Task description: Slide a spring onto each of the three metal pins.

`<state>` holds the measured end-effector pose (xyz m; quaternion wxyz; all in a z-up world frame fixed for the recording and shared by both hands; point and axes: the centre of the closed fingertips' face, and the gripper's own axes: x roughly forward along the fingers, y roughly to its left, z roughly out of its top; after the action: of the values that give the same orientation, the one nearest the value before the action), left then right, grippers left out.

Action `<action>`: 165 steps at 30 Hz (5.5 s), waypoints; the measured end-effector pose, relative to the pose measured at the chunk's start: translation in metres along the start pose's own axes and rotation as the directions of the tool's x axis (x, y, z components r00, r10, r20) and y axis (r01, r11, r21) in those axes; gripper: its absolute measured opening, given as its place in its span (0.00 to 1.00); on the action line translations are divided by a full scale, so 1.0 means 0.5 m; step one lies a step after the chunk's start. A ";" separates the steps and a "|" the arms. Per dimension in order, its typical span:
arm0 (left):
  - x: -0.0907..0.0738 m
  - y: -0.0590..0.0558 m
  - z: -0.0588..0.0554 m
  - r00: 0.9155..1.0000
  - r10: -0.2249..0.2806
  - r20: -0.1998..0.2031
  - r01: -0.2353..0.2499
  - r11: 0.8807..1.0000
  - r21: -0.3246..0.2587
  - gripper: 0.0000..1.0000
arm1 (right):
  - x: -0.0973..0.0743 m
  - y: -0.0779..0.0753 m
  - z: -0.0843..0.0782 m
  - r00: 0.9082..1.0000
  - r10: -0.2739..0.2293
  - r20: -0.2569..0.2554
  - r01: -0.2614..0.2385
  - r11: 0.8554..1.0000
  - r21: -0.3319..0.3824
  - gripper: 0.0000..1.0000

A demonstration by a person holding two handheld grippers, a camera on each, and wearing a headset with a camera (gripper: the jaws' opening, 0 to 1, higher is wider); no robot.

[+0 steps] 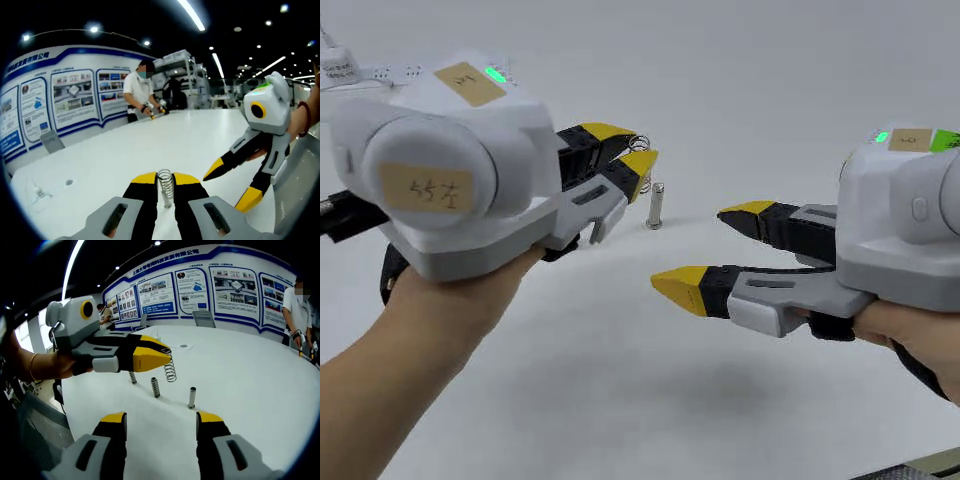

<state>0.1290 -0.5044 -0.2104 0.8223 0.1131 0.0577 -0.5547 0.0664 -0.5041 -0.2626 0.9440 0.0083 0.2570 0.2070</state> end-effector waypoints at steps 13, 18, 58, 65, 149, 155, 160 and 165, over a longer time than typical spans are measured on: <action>0.051 0.001 -0.026 1.000 0.012 -0.008 -0.012 0.997 0.071 0.11 | -0.006 -0.024 -0.027 1.000 -0.026 -0.009 0.027 0.998 0.060 0.57; 0.064 0.000 -0.039 1.000 0.008 -0.015 -0.006 0.995 0.099 0.11 | -0.007 -0.040 -0.038 0.999 -0.043 -0.012 0.044 0.994 0.101 0.57; 0.113 0.011 -0.125 0.986 0.072 -0.148 -0.063 0.996 0.063 0.11 | 0.003 -0.050 -0.056 0.998 -0.057 -0.027 0.061 0.984 0.170 0.55; 0.113 0.007 -0.144 0.979 0.071 -0.190 -0.059 0.996 0.064 0.11 | 0.005 -0.047 -0.055 0.998 -0.054 -0.028 0.058 0.983 0.173 0.55; -0.094 0.067 -0.100 0.960 0.118 -0.255 -0.158 0.977 -0.141 0.79 | -0.017 -0.022 -0.021 0.995 -0.013 -0.104 0.016 1.000 0.023 0.68; -0.137 0.072 -0.104 0.957 0.142 -0.254 -0.187 0.969 -0.160 0.83 | -0.019 -0.014 -0.022 0.994 0.002 -0.110 -0.001 1.000 0.010 0.71; -0.170 0.077 -0.105 0.952 0.163 -0.258 -0.207 0.966 -0.156 0.85 | -0.023 -0.011 -0.019 0.994 0.004 -0.107 -0.003 1.000 0.002 0.72; -0.204 0.079 -0.111 0.949 0.180 -0.260 -0.229 0.958 -0.172 0.87 | -0.027 -0.013 -0.018 0.995 0.002 -0.104 -0.003 1.000 -0.003 0.73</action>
<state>0.1285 -0.3844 -0.2369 0.8696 0.1018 0.2009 -0.4393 0.0536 -0.5161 -0.2647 0.9291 -0.0034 0.3053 0.2086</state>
